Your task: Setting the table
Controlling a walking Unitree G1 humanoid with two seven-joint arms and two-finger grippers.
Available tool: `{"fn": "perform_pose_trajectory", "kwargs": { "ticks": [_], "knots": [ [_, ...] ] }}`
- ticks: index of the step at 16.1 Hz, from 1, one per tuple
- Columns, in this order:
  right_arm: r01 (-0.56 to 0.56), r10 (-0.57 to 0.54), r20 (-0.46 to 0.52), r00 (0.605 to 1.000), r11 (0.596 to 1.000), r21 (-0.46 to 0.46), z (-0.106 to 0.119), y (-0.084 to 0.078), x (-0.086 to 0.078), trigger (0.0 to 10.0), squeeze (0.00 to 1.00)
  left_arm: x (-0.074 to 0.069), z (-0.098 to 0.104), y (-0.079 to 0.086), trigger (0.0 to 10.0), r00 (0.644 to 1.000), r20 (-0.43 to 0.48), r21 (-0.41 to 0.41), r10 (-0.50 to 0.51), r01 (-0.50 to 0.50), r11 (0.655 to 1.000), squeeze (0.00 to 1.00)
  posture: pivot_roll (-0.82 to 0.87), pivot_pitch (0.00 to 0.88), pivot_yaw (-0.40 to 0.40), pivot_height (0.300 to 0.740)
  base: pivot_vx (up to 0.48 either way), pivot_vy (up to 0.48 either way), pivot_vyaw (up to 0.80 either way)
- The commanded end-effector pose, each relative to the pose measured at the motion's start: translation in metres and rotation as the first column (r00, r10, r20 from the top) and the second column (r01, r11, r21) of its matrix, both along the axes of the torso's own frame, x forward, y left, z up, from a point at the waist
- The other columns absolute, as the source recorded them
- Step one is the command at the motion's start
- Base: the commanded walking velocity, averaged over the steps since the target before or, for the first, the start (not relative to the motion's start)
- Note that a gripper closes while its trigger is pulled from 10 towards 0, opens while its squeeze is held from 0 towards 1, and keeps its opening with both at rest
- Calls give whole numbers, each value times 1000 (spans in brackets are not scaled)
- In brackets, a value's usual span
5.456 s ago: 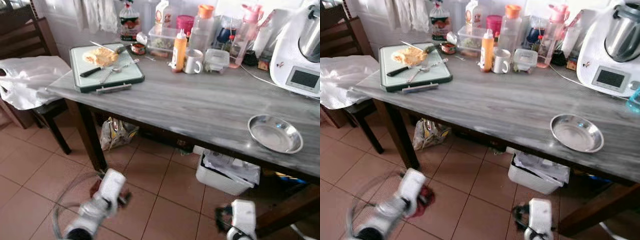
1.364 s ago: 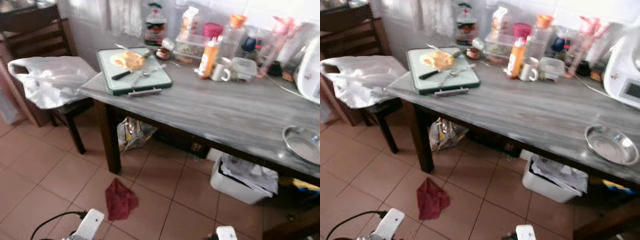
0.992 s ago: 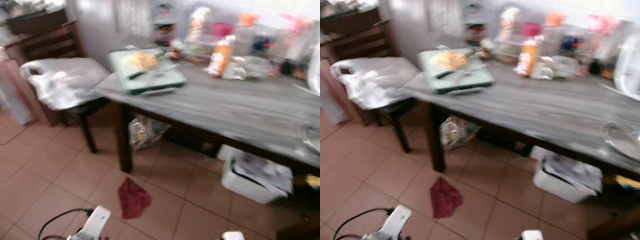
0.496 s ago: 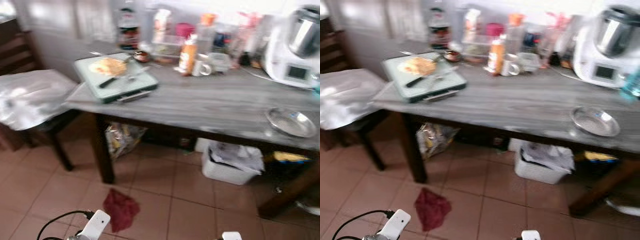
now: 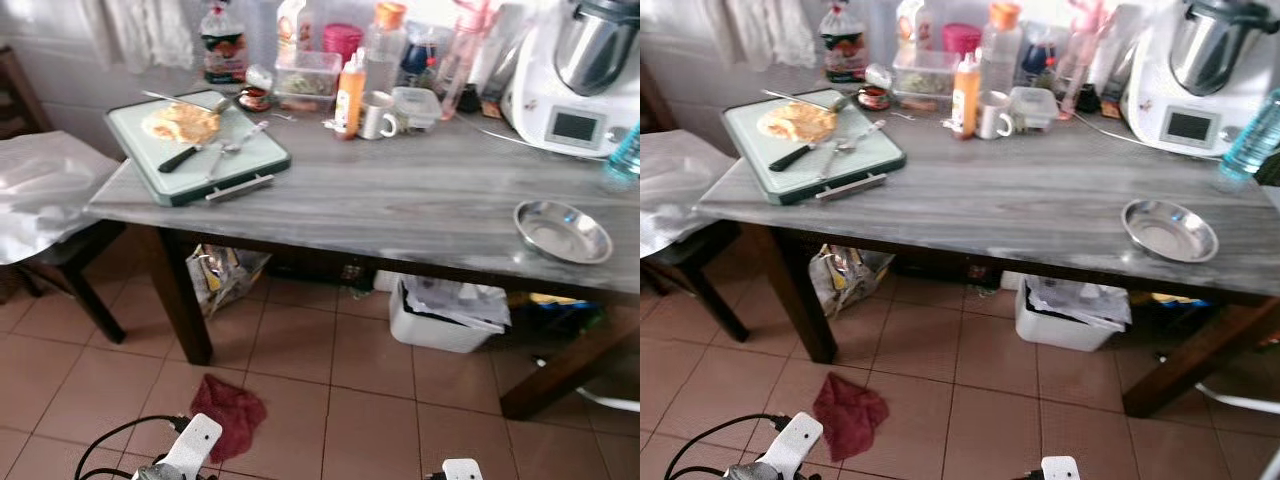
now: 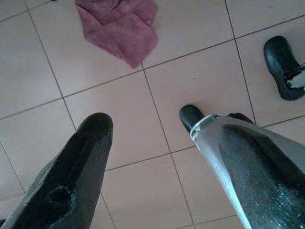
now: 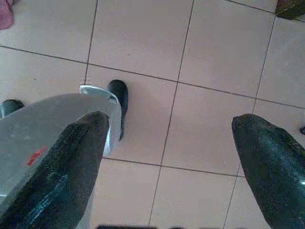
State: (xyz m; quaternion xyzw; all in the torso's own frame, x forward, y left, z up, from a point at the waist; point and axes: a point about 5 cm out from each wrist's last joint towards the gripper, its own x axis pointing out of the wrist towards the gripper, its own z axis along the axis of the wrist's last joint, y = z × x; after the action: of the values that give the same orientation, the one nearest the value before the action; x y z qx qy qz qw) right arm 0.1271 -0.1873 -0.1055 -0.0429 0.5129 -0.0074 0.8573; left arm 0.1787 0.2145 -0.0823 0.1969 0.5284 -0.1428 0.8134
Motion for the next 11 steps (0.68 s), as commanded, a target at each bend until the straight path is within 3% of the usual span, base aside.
{"fn": "perform_pose_trajectory", "kwargs": {
  "ticks": [1,11],
  "knots": [
    [-3,3,-25,1000,1000,1,-2,3,-6,10000,0,-2,0,2,10000,1000,-5,2,1,-1,1000,0,107,19,-39,740,0,0,0],
    [0,0,-11,1000,1000,6,-1,5,-2,10000,0,1,2,7,10000,1000,-3,15,-10,10,1000,0,108,17,-31,740,-259,0,0]
  ]
}}
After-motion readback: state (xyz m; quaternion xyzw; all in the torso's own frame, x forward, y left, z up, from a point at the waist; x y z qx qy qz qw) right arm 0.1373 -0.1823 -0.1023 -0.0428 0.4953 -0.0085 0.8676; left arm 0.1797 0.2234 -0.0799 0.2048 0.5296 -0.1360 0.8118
